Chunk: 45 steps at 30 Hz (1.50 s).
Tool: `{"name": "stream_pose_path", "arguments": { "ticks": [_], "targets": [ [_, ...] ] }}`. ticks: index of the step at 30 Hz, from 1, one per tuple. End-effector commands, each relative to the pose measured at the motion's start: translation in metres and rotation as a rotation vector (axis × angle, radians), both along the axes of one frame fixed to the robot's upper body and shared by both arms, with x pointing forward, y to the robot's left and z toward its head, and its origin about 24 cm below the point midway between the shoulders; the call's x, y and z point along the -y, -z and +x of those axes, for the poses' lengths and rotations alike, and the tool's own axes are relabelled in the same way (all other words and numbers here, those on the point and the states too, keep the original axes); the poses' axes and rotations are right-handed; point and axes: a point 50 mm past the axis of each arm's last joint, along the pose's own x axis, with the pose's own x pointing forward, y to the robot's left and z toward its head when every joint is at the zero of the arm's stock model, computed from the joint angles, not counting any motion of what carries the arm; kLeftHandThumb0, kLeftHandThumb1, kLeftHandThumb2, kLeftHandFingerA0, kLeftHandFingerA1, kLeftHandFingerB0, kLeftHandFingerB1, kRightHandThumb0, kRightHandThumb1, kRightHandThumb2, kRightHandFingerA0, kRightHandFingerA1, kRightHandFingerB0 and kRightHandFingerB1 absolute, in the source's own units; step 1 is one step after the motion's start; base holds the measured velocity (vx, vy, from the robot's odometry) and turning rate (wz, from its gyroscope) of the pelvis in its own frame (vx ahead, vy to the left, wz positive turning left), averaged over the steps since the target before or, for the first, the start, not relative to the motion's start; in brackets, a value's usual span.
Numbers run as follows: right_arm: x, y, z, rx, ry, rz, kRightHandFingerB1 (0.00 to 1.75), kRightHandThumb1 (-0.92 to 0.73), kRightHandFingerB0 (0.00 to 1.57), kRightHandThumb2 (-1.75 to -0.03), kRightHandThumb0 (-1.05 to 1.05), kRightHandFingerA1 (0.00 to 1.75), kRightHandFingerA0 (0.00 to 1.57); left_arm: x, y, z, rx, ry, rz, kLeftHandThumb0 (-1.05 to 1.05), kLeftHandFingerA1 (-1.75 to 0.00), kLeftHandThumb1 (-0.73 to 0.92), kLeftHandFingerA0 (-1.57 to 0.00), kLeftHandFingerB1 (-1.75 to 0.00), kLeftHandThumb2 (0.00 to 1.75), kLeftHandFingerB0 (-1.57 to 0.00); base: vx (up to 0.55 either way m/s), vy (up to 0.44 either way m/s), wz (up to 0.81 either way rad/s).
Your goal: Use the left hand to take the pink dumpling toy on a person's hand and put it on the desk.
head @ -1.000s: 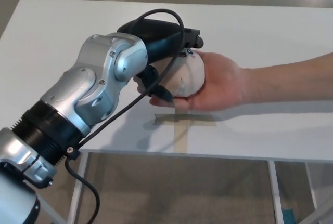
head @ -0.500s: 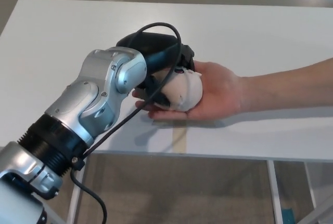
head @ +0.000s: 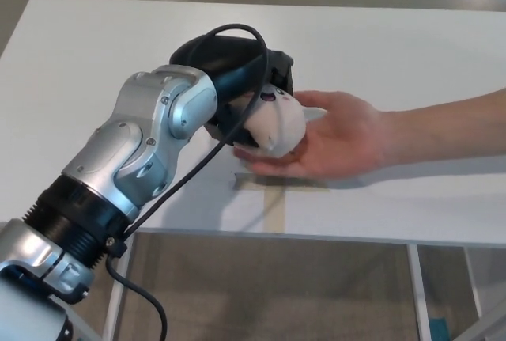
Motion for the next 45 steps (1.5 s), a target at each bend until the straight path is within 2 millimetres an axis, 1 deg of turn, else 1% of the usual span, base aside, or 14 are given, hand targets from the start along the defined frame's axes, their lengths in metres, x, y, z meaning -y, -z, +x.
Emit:
{"name": "stream_pose_path", "arguments": {
  "ticks": [1, 5, 9, 11, 19, 20, 22, 23, 26, 27, 30, 38, 40, 45],
  "targets": [
    [0.002, 0.001, -0.004, -0.021, -0.003, -0.004, 0.43, -0.68, 0.53, -0.6, -0.2, 0.47, 0.68, 0.002, -0.001, -0.003, 0.043, 0.026, -0.024, -0.28, -1.69, 0.68, -0.62, -1.52, 0.5, -0.51, 0.0, 0.0, 0.0],
    [0.003, 0.001, -0.005, -0.023, -0.002, 0.0, 0.43, -0.68, 0.53, -0.6, -0.2, 0.47, 0.68, 0.002, -0.004, -0.003, 0.048, 0.038, -0.044, -0.22, -1.66, 0.71, -0.61, -1.25, 0.56, -0.65, 0.0, 0.0, 0.0],
    [0.003, 0.001, -0.005, -0.02, -0.003, 0.003, 0.43, -0.68, 0.53, -0.6, -0.2, 0.47, 0.67, 0.001, -0.004, -0.003, 0.039, 0.035, -0.047, -0.22, -1.67, 0.7, -0.61, -1.25, 0.56, -0.65, 0.0, 0.0, 0.0],
    [0.003, 0.001, -0.004, -0.017, -0.001, 0.005, 0.43, -0.68, 0.53, -0.6, -0.21, 0.47, 0.67, 0.001, -0.004, -0.003, 0.038, 0.032, -0.043, -0.34, -1.54, 0.64, -0.75, -1.15, 0.62, -0.76, 0.0, 0.0, 0.0],
    [0.001, 0.0, -0.001, -0.011, 0.0, 0.001, 0.43, -0.68, 0.53, -0.6, -0.2, 0.47, 0.68, -0.001, -0.005, 0.0, 0.044, 0.026, -0.028, -0.32, -1.57, 0.64, -0.72, -1.32, 0.6, -0.69, 0.0, 0.0, 0.0],
    [0.0, 0.001, -0.001, -0.014, -0.002, 0.0, 0.43, -0.68, 0.53, -0.6, -0.2, 0.47, 0.68, -0.002, -0.006, 0.0, 0.043, 0.025, -0.028, -0.22, -1.65, 0.71, -0.62, -1.34, 0.58, -0.62, 0.0, 0.0, 0.0],
    [-0.001, 0.001, -0.001, -0.015, -0.002, 0.003, 0.43, -0.68, 0.53, -0.6, -0.2, 0.47, 0.69, -0.006, -0.012, 0.0, 0.049, 0.024, -0.038, -0.34, -1.56, 0.66, -0.74, -1.22, 0.62, -0.73, 0.0, 0.0, 0.0],
    [-0.001, 0.001, 0.0, -0.013, -0.001, 0.004, 0.43, -0.68, 0.54, -0.6, -0.21, 0.47, 0.69, -0.009, -0.018, 0.0, 0.06, 0.023, -0.049, -0.23, -1.66, 0.76, -0.62, -1.03, 0.58, -0.77, 0.0, 0.0, 0.0],
    [0.0, 0.0, 0.001, -0.01, -0.002, 0.004, 0.43, -0.68, 0.54, -0.6, -0.21, 0.47, 0.69, -0.022, -0.051, -0.001, 0.137, 0.026, -0.121, -0.22, -1.6, 0.76, -0.66, -0.87, 0.62, -0.84, 0.0, 0.0, 0.0],
    [0.0, 0.0, 0.001, -0.009, -0.002, 0.003, 0.43, -0.68, 0.54, -0.6, -0.21, 0.47, 0.69, -0.024, -0.054, -0.001, 0.146, 0.026, -0.128, -0.22, -1.6, 0.76, -0.66, -0.87, 0.62, -0.84, 0.0, 0.0, 0.0],
    [0.0, 0.0, 0.0, -0.012, -0.008, 0.004, 0.43, -0.68, 0.53, -0.6, -0.21, 0.48, 0.69, -0.037, -0.07, -0.004, 0.199, 0.022, -0.191, -0.23, -1.58, 0.75, -0.69, -0.6, 0.63, -0.89, 0.0, 0.0, 0.0],
    [0.001, 0.002, -0.004, -0.023, -0.005, -0.003, 0.43, -0.68, 0.54, -0.6, -0.2, 0.48, 0.69, -0.095, -0.099, -0.014, 0.303, -0.042, -0.262, -0.23, -1.48, 0.73, -0.73, -0.66, 0.65, -0.89, 0.0, 0.0, 0.0],
    [0.002, 0.002, -0.005, -0.023, -0.006, 0.001, 0.43, -0.68, 0.54, -0.6, -0.21, 0.47, 0.69, -0.114, -0.098, -0.017, 0.299, -0.082, -0.263, -0.22, -1.46, 0.73, -0.72, -0.9, 0.64, -0.8, 0.0, 0.0, 0.0],
    [0.002, 0.002, -0.006, -0.021, 0.004, 0.011, 0.42, -0.68, 0.53, -0.6, -0.21, 0.47, 0.68, -0.14, -0.085, -0.021, 0.286, -0.144, -0.243, -0.21, -1.43, 0.75, -0.73, -0.83, 0.62, -0.84, 0.0, 0.0, 0.0]
  ]
}}
